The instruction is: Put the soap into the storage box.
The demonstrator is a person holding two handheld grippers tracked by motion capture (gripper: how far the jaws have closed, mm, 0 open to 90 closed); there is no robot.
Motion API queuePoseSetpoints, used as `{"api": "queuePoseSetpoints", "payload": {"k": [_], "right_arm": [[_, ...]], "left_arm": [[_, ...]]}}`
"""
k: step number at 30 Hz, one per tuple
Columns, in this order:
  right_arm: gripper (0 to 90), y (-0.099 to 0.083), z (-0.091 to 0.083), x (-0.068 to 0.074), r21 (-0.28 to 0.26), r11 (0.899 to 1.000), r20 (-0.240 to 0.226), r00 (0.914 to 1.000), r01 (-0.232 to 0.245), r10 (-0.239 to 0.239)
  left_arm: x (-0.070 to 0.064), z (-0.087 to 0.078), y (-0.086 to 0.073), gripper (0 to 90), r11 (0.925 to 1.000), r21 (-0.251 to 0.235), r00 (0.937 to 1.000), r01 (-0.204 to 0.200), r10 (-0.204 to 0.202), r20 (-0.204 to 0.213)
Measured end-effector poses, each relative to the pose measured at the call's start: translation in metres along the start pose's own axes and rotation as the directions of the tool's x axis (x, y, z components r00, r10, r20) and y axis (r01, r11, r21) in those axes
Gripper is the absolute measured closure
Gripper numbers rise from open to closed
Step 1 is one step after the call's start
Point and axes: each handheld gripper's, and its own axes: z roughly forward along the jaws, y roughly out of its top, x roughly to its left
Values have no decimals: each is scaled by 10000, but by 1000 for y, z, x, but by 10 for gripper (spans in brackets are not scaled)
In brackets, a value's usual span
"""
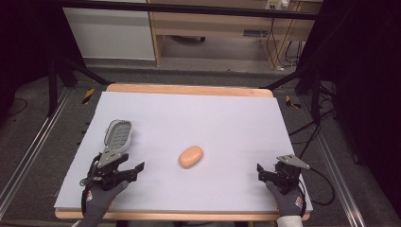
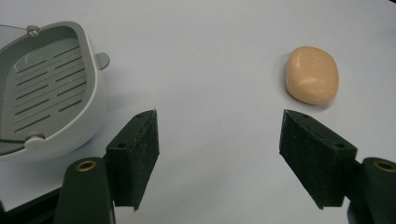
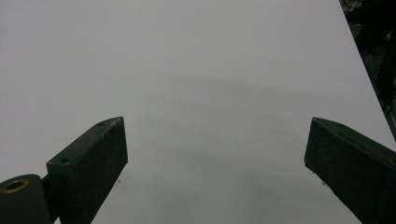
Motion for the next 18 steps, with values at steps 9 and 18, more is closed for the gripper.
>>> {"api": "queuePoseSetpoints", "payload": {"k": [9,18], "right_arm": [[59,2,-1,1,-39,10000,-27,10000,83,-83],[59,2,0,3,-21,9999,-116,9998,150,-150]], "left_arm": [[-8,4,17,267,9995,3,9992,-325,325,229],[-23,13,35,264,9988,-87,9974,-484,488,539]]}}
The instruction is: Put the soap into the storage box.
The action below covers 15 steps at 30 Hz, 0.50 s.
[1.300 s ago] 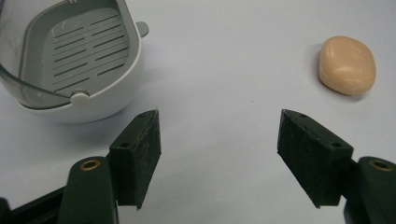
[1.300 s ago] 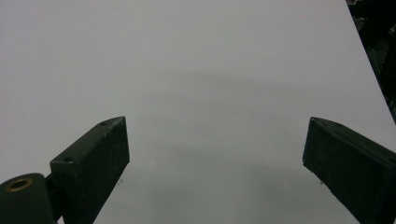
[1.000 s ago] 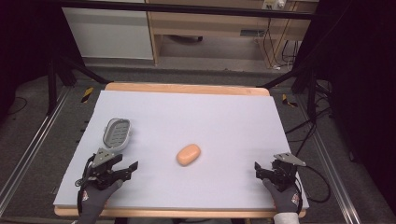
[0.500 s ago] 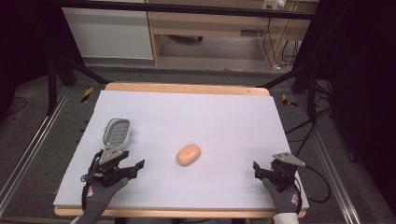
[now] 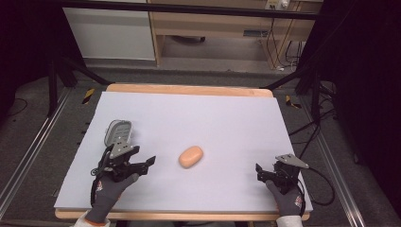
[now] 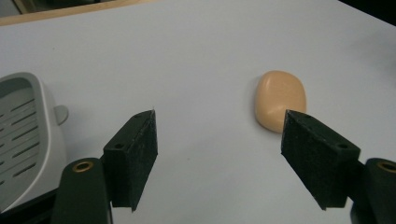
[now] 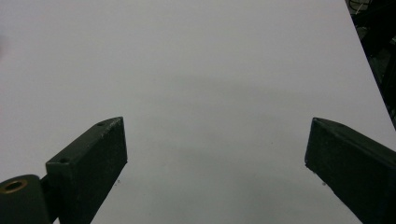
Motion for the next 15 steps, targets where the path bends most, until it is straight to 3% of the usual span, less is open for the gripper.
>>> {"api": "queuePoseSetpoints", "payload": {"k": [15], "right_arm": [[59,0,1,1,109,9999,-89,10000,-8,9]], "left_arm": [[-24,28,24,259,9980,372,9977,-506,488,477]]}}
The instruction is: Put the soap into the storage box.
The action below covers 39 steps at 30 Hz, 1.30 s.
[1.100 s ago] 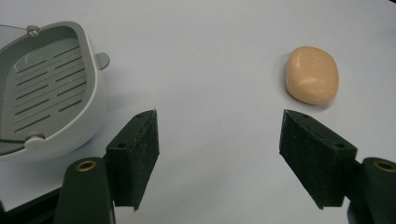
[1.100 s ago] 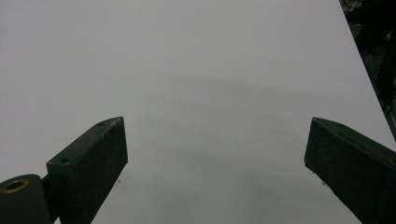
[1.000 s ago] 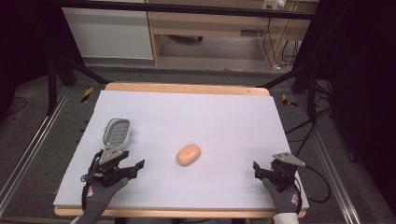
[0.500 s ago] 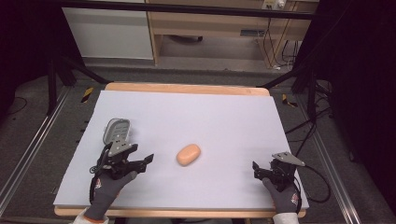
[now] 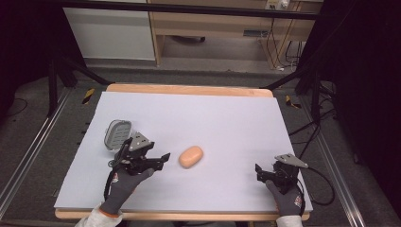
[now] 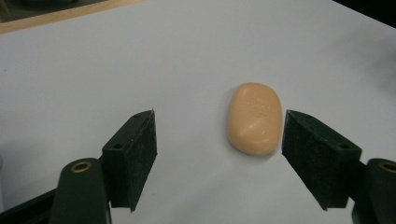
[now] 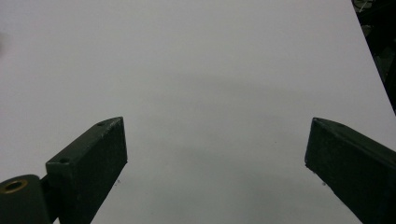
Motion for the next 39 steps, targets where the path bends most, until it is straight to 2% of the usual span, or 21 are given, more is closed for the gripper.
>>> {"api": "queuePoseSetpoints", "payload": {"k": [11,20,31,39], "right_arm": [[60,0,1,1,41,9999,-162,9997,157,-156],[61,0,3,2,118,9998,-214,9997,156,-153],[61,0,4,1,184,9997,-248,9996,143,-139],[61,0,4,2,226,9996,-262,9995,180,-174]], "left_arm": [[-13,21,15,256,9988,325,9991,-363,355,243],[-23,40,19,251,9968,638,9983,-484,462,354],[-31,58,24,241,9909,1108,9961,-767,713,511],[-40,72,25,237,9823,1510,9931,-1107,1036,542]]}}
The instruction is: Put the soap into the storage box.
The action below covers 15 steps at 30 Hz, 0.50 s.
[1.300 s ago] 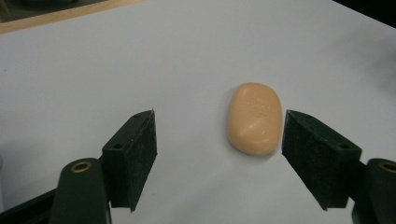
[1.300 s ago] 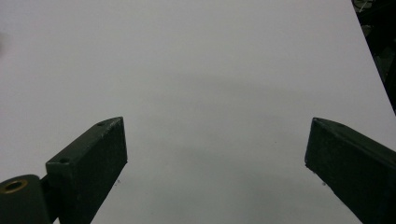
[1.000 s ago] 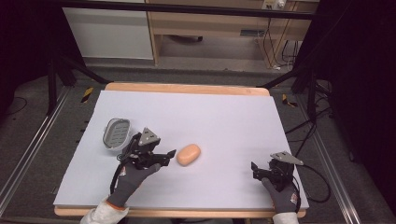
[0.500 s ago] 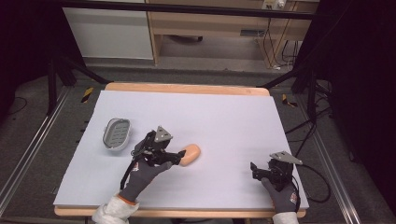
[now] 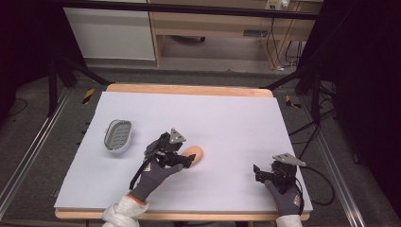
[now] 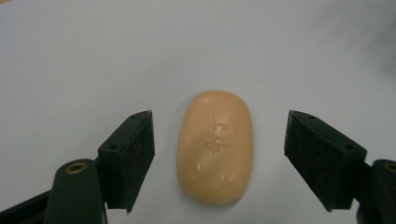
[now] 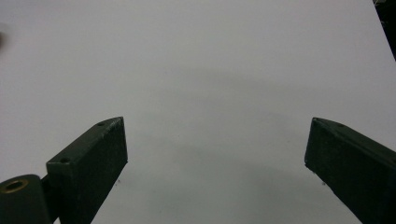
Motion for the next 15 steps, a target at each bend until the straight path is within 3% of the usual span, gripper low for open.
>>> {"api": "queuePoseSetpoints", "payload": {"k": [15], "right_arm": [[61,0,1,1,77,10000,-91,10000,-22,22]], "left_arm": [[-5,28,-1,238,9962,815,9994,-320,326,-65]]}}
